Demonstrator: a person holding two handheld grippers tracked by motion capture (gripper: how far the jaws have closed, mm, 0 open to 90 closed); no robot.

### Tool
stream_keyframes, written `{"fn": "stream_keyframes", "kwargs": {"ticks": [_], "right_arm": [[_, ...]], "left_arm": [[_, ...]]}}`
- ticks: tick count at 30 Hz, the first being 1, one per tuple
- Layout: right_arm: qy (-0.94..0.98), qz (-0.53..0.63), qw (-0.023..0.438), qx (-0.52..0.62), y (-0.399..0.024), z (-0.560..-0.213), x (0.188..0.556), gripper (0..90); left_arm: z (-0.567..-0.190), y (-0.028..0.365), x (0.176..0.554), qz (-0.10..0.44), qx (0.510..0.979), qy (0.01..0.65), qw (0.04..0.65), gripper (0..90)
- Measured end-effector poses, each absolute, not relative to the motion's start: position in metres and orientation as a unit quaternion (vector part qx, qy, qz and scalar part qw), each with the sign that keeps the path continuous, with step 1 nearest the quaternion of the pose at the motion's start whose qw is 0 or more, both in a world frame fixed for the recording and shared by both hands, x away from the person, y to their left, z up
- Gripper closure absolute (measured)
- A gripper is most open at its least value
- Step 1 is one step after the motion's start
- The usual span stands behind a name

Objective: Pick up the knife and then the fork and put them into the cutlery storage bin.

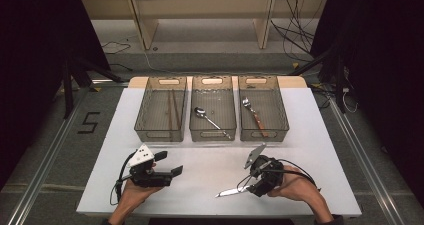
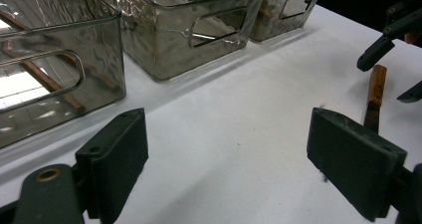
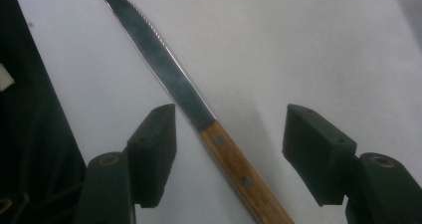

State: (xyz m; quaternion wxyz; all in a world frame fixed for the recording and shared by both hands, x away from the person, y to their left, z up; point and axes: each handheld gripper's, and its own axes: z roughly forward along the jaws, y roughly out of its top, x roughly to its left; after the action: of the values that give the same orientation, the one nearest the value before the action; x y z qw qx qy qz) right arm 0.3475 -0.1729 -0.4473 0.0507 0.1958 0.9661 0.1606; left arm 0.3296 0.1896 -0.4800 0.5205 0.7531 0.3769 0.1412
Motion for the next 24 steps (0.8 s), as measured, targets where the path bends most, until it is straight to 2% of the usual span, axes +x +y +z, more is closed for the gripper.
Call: {"fn": "stream_keyframes", "kwargs": {"ticks": [17, 24], "right_arm": [[0.975, 0.112, 0.05, 0.184, -0.171, -0.46, 0.348, 49.6], [0.977, 0.107, 0.036, 0.18, -0.171, -0.463, 0.349, 56.0]], "left_arm": [[-0.48, 0.188, 0.329, 0.138, 0.754, 0.376, 0.521, 16.0], [-0.48, 0.188, 0.329, 0.139, 0.754, 0.376, 0.52, 16.0]]}}
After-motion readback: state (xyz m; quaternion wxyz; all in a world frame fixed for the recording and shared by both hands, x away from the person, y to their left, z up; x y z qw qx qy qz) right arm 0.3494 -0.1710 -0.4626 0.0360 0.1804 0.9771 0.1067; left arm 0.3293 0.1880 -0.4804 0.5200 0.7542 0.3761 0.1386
